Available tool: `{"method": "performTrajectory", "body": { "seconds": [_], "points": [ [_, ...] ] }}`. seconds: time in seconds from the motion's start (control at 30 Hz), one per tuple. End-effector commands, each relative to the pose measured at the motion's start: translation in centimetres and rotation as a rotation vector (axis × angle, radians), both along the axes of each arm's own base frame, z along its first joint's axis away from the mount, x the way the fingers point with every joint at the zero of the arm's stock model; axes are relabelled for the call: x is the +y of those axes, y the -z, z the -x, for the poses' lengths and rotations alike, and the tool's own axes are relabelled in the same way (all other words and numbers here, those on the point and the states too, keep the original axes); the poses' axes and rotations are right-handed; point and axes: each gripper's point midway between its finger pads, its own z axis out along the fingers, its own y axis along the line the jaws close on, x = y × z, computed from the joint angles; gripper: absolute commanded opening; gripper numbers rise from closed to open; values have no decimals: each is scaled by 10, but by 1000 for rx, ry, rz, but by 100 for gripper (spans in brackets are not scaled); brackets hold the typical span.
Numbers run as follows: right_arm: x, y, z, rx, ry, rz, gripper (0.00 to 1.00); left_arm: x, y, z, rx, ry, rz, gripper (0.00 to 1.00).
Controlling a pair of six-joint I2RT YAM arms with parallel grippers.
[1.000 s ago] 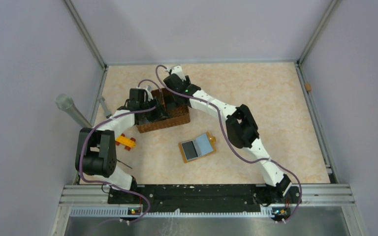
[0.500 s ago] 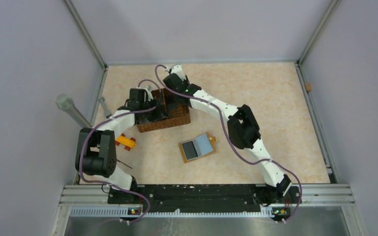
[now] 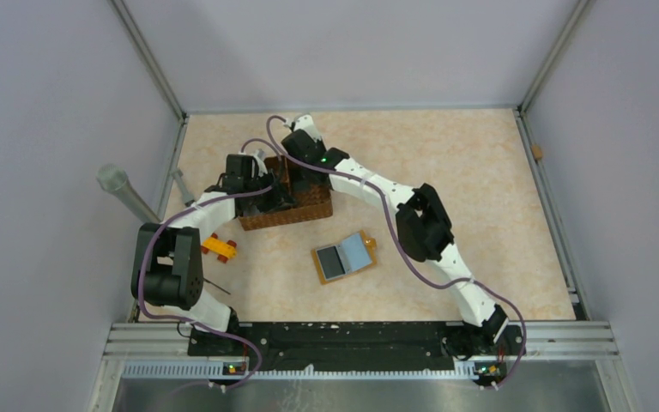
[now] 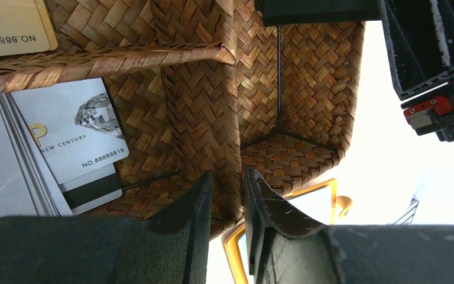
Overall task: Put the credit cards into the card holder
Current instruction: Pick up the credit card from the storage box.
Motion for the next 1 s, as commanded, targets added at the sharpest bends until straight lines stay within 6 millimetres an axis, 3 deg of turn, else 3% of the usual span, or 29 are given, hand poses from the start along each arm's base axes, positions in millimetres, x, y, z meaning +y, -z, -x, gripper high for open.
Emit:
{"method": "performTrajectory", "body": {
  "seconds": [0.0, 0.07, 0.2, 0.4, 0.73, 0.97],
  "points": [
    [-2, -65, 0, -82, 5, -75, 5, 1, -16, -6, -71, 3, -1, 29],
    [1, -68, 1, -78, -5, -94, 0, 3, -17, -6, -79, -7, -15, 28],
    [4, -79, 2, -84, -17, -125, 0, 9, -25, -7, -109, -23, -45, 28],
    [7, -98, 5, -95, -40, -166, 0, 17, -39, -9, -167, -37, -89, 38],
    [8, -127, 15, -35, -101, -360, 0, 11, -79, -6, -361, 29, -122, 62],
    [3, -151, 24, 52, -170, -565, 0, -11, -114, 5, -563, 116, -162, 78]
  ]
}}
